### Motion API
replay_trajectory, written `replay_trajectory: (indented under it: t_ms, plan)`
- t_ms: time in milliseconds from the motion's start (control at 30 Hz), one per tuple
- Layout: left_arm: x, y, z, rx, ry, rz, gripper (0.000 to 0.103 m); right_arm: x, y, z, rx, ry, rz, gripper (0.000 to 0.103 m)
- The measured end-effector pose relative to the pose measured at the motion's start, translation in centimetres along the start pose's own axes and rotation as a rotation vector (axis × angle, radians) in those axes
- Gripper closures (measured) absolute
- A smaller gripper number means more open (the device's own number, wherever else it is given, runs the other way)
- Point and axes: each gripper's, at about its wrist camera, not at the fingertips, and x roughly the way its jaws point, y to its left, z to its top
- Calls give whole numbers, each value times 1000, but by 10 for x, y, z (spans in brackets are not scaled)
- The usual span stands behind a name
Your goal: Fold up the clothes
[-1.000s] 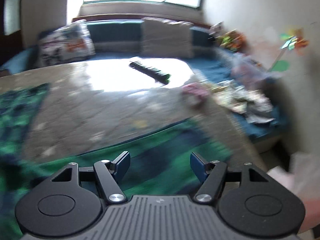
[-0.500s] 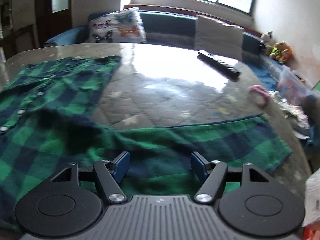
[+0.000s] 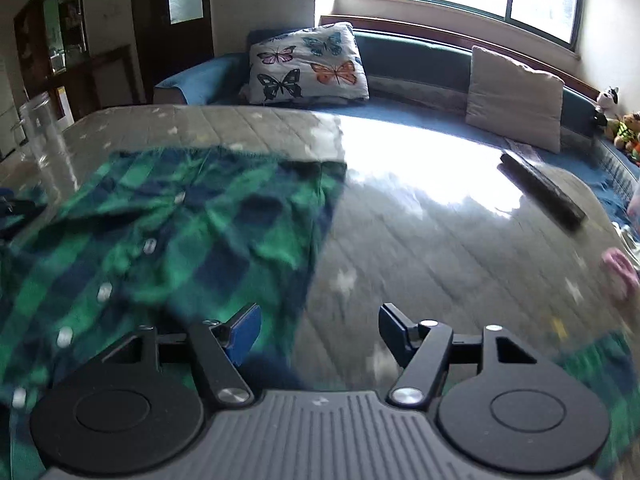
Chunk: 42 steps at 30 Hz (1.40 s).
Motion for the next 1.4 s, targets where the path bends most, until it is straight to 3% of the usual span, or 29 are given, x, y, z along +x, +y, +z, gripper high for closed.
replay_trajectory:
  t_ms: [300, 533, 600, 633, 733, 767, 867, 1000, 1233, 1367, 1400]
  plan:
    - [67, -4, 30, 10, 37, 8, 28, 72, -9, 57, 70, 12, 35, 52]
    - [98, 8, 39, -40, 72, -43, 65, 117, -18, 80, 108, 26, 32, 56]
    - [103, 11, 41, -51, 69, -62, 71, 125, -21, 84, 114, 25, 31, 58]
    - [104, 12, 41, -51, 65, -66, 80, 128, -22, 86, 118, 25, 32, 58]
    - [107, 13, 45, -46, 61, -87, 96, 132, -24, 89, 113, 20, 32, 71]
    - [107, 11, 46, -34, 54, -84, 99, 133, -24, 90, 114, 19, 34, 87]
    - [107, 5, 49, 1, 29, -71, 101, 136, -23, 94, 112, 19, 38, 98]
    - [108, 5, 57, 3, -17, -51, 101, 140, -20, 105, 92, -6, 22, 99]
    - [130, 0, 64, 19, 18, -12, 100, 156, -16, 115, 79, 5, -3, 95]
    - [123, 0, 64, 23, 11, -1, 94, 142, -10, 115, 48, 14, -1, 89]
    - [119, -1, 64, 25, 7, 5, 87, 137, -6, 113, 30, 22, 9, 88]
